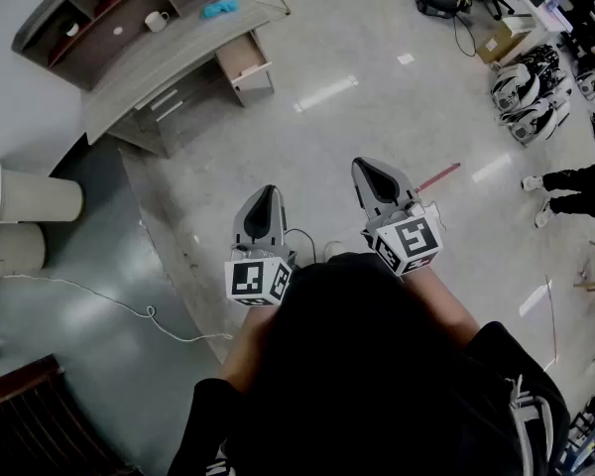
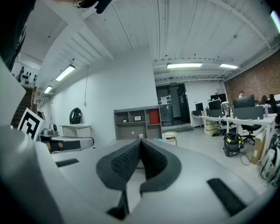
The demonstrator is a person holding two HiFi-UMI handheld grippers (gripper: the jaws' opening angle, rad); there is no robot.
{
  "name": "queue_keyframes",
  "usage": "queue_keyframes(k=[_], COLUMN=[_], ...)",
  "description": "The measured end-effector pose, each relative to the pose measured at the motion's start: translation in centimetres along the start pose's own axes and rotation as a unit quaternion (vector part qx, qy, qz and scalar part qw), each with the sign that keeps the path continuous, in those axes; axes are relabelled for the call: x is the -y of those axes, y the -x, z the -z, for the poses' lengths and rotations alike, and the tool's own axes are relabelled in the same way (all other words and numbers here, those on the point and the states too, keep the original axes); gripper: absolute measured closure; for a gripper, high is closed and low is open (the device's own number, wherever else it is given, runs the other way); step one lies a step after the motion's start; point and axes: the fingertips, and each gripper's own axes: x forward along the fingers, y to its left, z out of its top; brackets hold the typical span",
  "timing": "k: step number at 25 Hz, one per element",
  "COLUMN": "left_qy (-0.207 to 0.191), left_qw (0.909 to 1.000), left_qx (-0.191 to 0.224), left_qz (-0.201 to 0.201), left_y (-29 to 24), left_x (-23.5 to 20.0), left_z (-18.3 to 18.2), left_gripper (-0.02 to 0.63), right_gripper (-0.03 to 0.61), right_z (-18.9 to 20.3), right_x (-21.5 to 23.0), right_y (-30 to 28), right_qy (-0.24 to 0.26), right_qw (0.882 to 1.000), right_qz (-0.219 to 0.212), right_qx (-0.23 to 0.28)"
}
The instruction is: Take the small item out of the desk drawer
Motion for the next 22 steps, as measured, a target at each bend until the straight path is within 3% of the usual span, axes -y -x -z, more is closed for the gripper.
queue_keyframes(k=[15,22], left_qy=[-0.005,-0.006], left_qw=[1.0000,0.9996], left_qx=[-0.003,-0.026], left_qz=[0.001,-0.010], left_y=[-1.7,-1.4], left_x=[1.0,-0.1], left_z=[0.6,2.1], left_gripper=[0.594,0.592], right_gripper=[0.580,0.566], right_z=[1.4,3.0], right_x=[3.3,4.8], right_y=[0.8,1.6], right_qy=[-0.037,-0.052], right_qw=[0.999,0.998], right_qz=[0.015,0.024], right_qx=[0.003,-0.015])
